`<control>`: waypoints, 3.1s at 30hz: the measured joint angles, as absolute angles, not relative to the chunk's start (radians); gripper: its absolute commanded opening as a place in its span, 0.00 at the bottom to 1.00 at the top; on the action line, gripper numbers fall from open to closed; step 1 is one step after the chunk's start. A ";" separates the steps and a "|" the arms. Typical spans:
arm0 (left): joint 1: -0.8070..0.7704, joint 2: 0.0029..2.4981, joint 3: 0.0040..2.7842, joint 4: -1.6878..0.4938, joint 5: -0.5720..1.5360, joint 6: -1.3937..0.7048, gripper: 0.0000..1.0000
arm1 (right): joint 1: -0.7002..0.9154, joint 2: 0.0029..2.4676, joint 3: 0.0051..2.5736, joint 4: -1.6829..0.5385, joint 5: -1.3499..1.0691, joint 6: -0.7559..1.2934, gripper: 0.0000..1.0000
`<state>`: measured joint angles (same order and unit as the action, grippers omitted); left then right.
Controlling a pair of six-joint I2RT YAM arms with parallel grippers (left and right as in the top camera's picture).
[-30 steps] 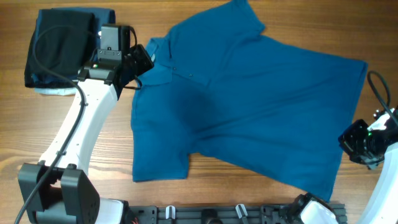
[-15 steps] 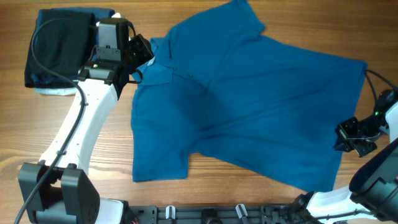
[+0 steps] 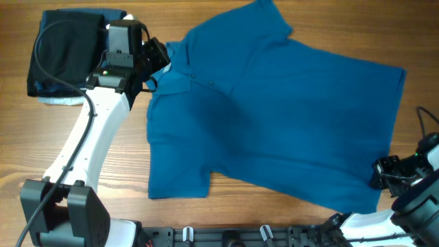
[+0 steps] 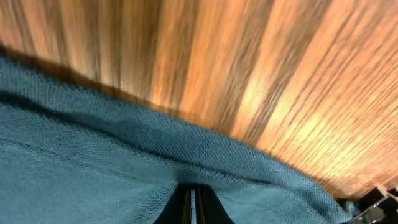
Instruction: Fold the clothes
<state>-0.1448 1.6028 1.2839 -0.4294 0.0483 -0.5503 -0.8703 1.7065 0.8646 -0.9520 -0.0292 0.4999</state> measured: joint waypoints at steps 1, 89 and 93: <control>-0.145 1.603 1.284 -0.429 0.044 -0.550 0.45 | -0.875 1.707 0.865 -0.947 -0.030 0.500 0.02; -0.118 2.553 2.030 -0.242 0.022 -0.234 0.44 | -0.887 1.934 1.534 -0.701 -0.179 0.241 1.00; -0.123 2.439 2.031 -0.304 0.054 -0.283 0.50 | -0.888 1.934 1.534 -0.701 -0.180 0.241 1.00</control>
